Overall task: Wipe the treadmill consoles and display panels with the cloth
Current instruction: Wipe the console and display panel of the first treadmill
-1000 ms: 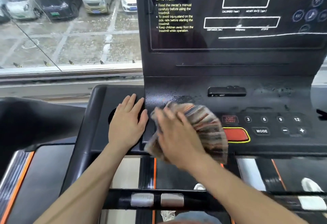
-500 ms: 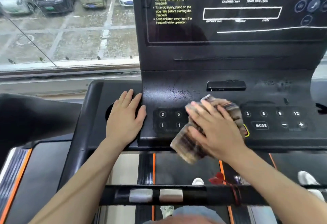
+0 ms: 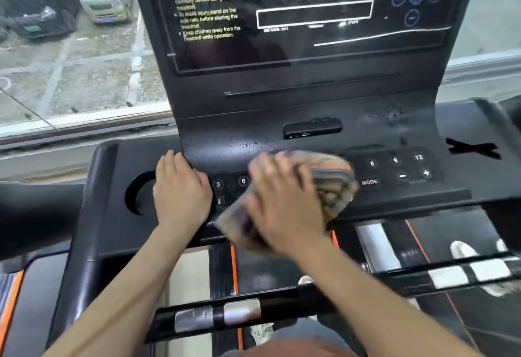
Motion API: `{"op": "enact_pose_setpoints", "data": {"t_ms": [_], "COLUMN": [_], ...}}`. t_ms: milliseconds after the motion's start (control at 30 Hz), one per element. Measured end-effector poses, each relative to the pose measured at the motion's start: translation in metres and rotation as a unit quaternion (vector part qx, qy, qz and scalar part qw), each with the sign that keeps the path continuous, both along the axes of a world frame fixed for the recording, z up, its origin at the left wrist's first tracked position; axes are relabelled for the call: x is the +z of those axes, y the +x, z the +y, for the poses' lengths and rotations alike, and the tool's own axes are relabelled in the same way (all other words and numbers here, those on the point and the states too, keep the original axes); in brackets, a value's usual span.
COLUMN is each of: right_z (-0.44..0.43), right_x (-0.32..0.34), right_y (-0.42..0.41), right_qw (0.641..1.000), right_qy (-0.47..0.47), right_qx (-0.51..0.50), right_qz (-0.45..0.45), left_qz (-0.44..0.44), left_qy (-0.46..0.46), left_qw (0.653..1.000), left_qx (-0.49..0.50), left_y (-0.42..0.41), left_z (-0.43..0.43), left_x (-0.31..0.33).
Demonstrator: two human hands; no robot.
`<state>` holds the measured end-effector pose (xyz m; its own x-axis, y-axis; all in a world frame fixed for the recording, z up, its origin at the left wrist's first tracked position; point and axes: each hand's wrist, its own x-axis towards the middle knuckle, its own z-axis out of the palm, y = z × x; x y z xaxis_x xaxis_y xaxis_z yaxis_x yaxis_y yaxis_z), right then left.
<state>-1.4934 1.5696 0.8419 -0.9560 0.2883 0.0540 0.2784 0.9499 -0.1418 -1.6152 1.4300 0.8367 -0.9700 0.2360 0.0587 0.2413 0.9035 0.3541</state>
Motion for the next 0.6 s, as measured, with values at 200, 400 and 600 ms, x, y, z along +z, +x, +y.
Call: {"op": "enact_pose_setpoints", "data": {"t_ms": [200,400,600], "right_z": [0.050,-0.013,0.089], "right_x": [-0.001,-0.003,0.002], "right_y": [0.035,-0.010,0.029], "right_qw": [0.999,0.999,0.999], "right_qy": [0.013,-0.012,0.009], "right_qx": [0.036,0.037,-0.013], "right_qz": [-0.019,0.002,-0.029], "left_qz": [0.011,-0.004,0.106], "left_qy": [0.008,-0.007,-0.027], "left_qw": [1.000,1.000,0.987], "left_qx": [-0.006,0.002,-0.120], "left_y": [0.013,0.013,0.022], "left_z": [0.000,0.003,0.009], "left_x": [0.005,0.004,0.013]}}
